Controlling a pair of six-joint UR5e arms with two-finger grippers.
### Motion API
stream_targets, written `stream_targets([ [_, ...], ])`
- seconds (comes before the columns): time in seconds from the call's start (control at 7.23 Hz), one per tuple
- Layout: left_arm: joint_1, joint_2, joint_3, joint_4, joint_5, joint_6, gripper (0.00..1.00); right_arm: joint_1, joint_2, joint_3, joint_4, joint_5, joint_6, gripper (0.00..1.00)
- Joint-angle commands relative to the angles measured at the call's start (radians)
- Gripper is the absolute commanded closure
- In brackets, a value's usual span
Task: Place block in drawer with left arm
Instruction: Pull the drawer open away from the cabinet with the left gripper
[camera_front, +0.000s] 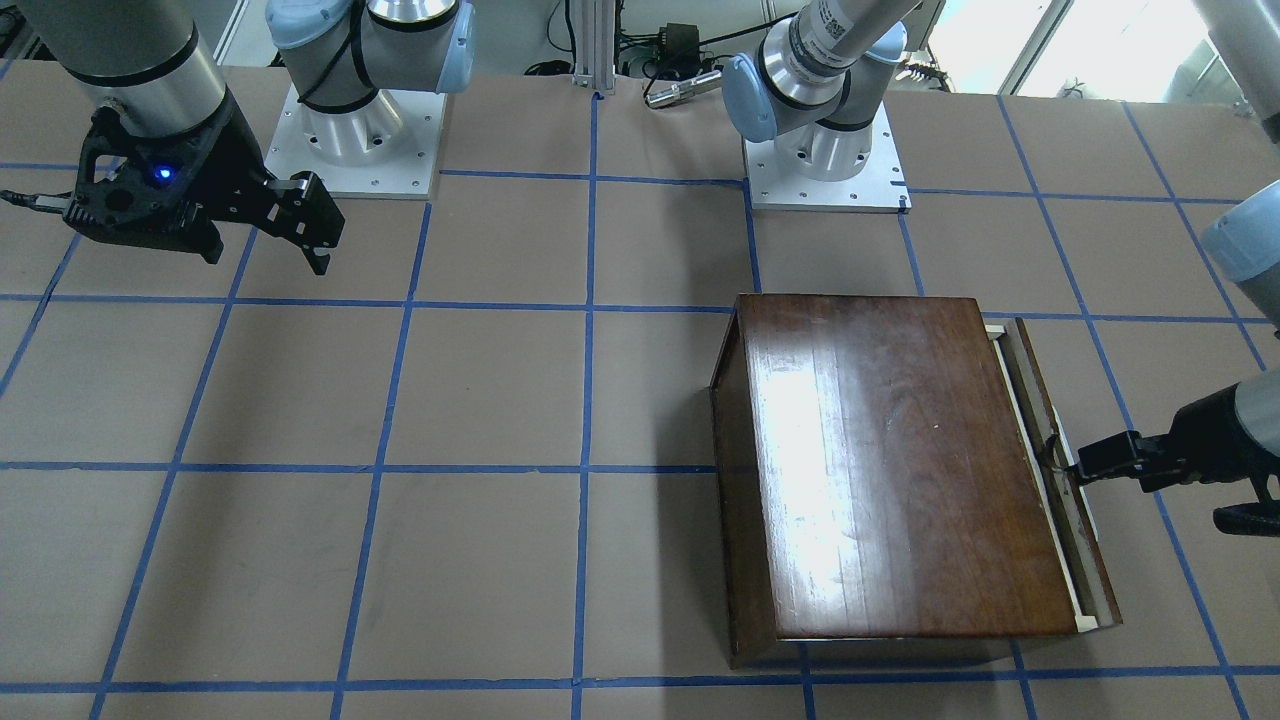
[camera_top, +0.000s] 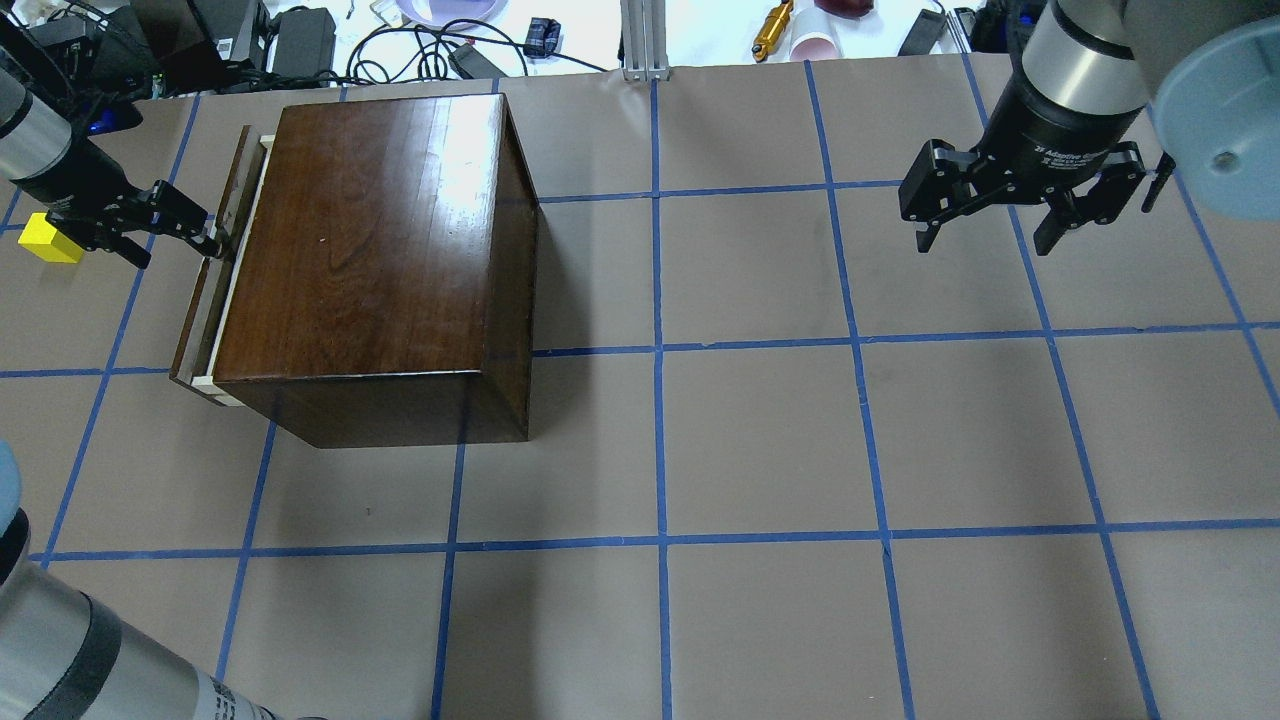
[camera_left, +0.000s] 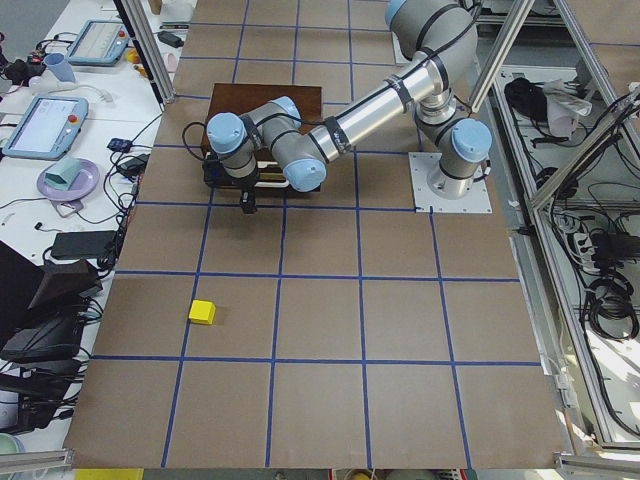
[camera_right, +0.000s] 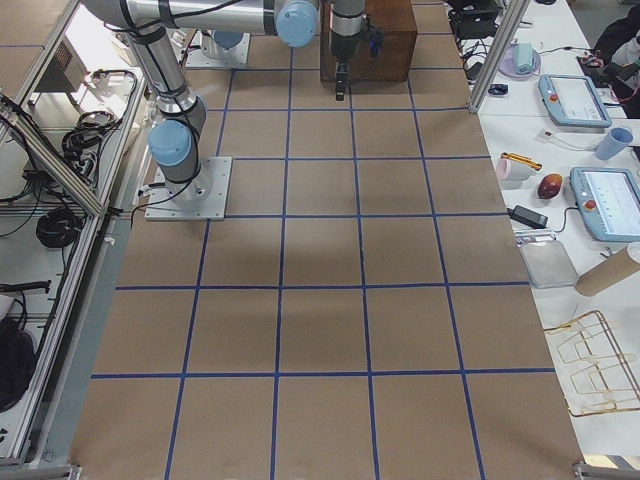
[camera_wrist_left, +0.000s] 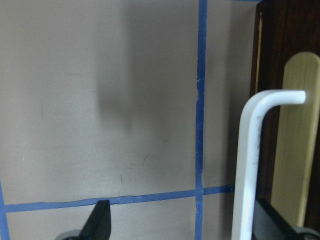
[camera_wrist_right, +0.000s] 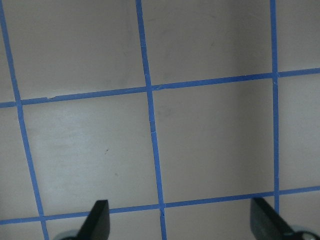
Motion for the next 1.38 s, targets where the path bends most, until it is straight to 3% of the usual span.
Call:
stream_targets([
  [0.0, 0.001, -0.002, -0.001, 0.032, 0.04, 0.006, 0.0, 0.0, 0.0, 0.0, 0.0, 0.0, 0.0, 0.0],
  [1.25, 0.019, -0.013, 0.011, 0.059, 0.086, 0.031, 0.0, 0.0, 0.0, 0.0, 0.0, 0.0, 0.0, 0.0],
])
